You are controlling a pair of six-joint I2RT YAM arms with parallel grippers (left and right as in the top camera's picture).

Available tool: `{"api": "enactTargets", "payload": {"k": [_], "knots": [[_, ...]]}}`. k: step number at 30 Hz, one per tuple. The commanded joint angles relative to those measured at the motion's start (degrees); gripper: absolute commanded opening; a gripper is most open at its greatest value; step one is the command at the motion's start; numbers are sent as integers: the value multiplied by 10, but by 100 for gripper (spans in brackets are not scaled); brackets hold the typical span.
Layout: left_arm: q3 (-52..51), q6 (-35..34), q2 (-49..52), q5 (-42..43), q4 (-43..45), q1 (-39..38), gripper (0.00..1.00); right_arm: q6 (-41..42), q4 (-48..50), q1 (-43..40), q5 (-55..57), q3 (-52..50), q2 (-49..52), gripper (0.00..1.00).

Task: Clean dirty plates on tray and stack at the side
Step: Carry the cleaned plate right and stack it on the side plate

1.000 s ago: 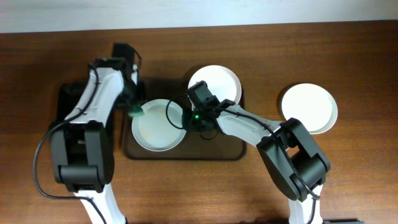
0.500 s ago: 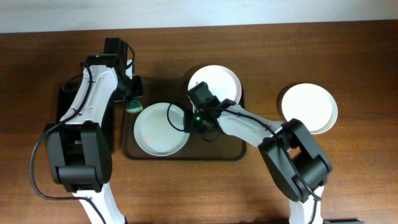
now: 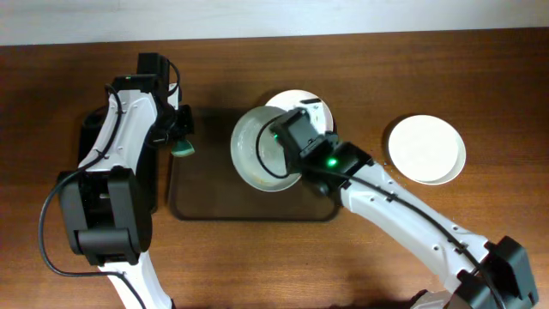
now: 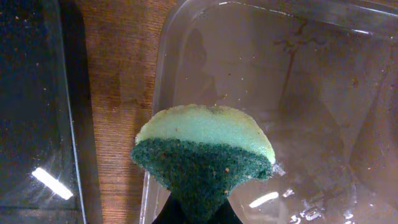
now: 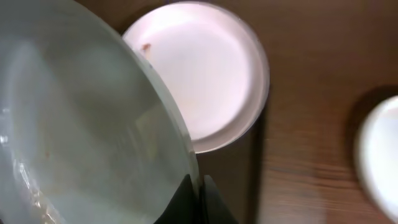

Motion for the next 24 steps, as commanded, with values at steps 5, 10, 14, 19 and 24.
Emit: {"api": "enactTargets", "payload": {"k": [5, 10, 14, 19, 24], "knots": [[2, 10, -4, 8, 1, 0, 0, -16, -5, 96, 331, 5, -3, 4], [2, 10, -4, 8, 1, 0, 1, -23, -6, 133, 412, 5, 9, 4], [2, 10, -4, 8, 1, 0, 0, -71, 9, 159, 448, 5, 10, 4], [2, 10, -4, 8, 6, 0, 1, -182, 54, 178, 447, 5, 10, 4], [2, 10, -3, 8, 7, 0, 1, -284, 95, 193, 466, 5, 10, 4]]}}
